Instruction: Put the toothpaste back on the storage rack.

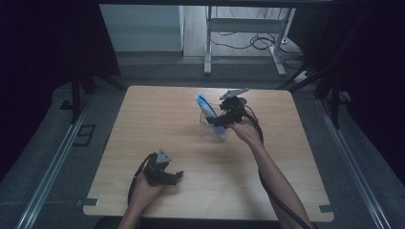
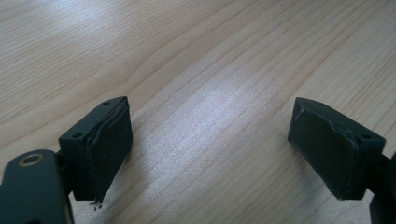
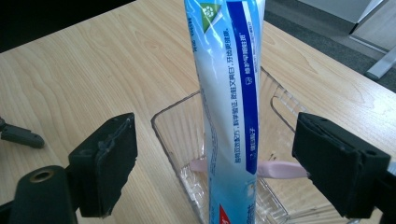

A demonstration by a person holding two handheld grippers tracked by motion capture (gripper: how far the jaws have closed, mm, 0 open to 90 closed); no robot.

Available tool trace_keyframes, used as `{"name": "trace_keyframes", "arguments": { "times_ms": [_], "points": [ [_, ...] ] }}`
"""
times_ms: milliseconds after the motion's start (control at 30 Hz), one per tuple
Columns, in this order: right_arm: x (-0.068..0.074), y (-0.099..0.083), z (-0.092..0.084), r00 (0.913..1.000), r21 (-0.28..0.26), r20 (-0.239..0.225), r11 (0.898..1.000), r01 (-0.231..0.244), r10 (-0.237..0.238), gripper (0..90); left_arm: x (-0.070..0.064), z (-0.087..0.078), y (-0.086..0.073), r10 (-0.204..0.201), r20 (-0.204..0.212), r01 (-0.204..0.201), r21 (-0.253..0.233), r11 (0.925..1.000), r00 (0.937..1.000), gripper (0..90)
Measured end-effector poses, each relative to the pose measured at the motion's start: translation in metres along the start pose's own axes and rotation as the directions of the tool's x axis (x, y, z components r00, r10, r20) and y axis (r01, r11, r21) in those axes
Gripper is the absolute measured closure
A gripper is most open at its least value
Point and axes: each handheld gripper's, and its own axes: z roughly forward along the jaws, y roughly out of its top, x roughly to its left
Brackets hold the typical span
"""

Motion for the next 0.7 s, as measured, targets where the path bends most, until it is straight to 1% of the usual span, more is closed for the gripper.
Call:
{"name": "trace_keyframes", "arguments": {
  "times_ms": [167,433,567,700],
  "points": [
    [0.002,-0.001,-0.004,1.0,0.005,-0.002,1.0,-0.002,0.002,13.0,0.0,0.0,0.0,0.0,0.0,0.0,0.0,1.0,1.0,13.9],
    [0.006,-0.003,-0.011,1.0,0.001,-0.003,1.0,0.008,-0.008,11.9,0.0,0.0,0.0,0.0,0.0,0.0,0.0,1.0,1.0,13.9],
    [0.009,-0.005,-0.015,0.9998,0.011,-0.009,1.0,0.017,-0.017,10.1,0.0,0.0,0.0,0.0,0.0,0.0,0.0,1.0,1.0,13.9],
    [0.011,-0.008,-0.018,0.9998,0.01,-0.009,1.0,0.017,-0.017,9.5,0.0,0.0,0.0,-0.002,0.001,0.002,-0.002,1.0,1.0,13.9]
  ]
}}
